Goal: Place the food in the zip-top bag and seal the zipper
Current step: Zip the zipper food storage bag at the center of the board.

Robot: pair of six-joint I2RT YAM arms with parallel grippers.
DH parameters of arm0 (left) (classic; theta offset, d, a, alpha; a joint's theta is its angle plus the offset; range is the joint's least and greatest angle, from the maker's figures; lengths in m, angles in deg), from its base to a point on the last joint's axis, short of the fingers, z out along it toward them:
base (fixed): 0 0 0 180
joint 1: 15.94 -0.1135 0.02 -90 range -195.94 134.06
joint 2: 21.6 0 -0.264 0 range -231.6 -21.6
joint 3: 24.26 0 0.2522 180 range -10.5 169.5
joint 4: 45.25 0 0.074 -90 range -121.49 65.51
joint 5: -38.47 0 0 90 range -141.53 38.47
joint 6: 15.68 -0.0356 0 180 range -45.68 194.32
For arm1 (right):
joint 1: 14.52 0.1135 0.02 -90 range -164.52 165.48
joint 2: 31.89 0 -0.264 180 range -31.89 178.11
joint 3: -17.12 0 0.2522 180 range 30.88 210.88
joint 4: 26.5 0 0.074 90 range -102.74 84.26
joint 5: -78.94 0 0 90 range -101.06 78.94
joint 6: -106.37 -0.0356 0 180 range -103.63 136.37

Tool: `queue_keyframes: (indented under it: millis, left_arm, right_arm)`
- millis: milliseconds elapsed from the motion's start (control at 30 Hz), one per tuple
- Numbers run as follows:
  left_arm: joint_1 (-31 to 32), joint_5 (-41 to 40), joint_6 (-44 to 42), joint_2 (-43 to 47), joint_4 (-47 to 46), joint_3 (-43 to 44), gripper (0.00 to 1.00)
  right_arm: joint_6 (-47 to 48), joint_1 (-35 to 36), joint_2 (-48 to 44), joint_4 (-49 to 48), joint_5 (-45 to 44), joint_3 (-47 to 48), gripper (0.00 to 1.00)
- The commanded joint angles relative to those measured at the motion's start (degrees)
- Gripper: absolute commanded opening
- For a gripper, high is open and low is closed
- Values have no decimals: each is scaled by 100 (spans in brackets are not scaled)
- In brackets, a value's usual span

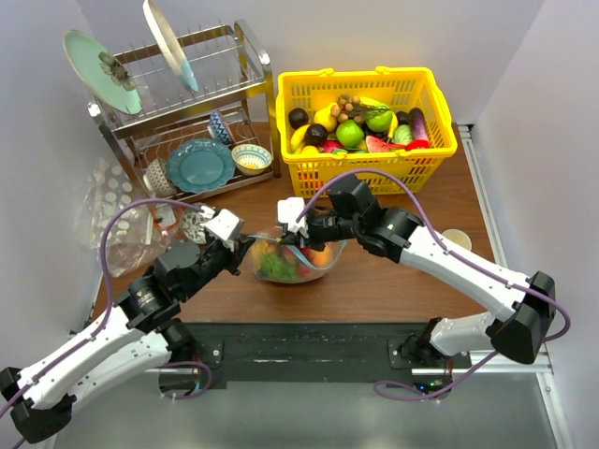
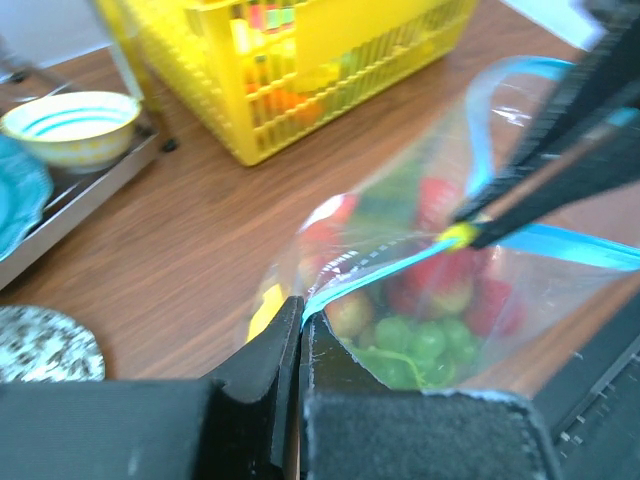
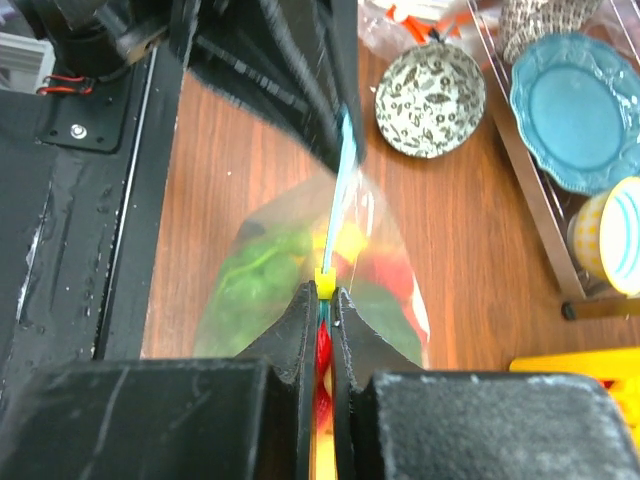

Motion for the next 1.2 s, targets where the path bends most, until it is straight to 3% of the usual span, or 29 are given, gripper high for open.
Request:
queue_keyframes:
  millis: [0,167,600,767,1167]
  left_arm:
    - [-64,-1586,135,19,-2,142,0]
    - [-107,-1964,73,-86,-28,72,0]
    - [-749,-2027,-305,-421,-142,27,0]
    - [-802,-2175,-463,-491,-239,36,0]
    - [-802,-2229,-489,-649,-318,63,0]
  right_arm:
    - [-267,-84,-449,334,-537,-205,0]
    - [-435,-110,-677,456,-818,-302,0]
    - [-1243,-137,-1476,782,-1741,-785,0]
    - [-1498,-154,-1819,1027,-2672,-917,0]
    - [-1621,-163,-2224,1054,-3261,-1155,0]
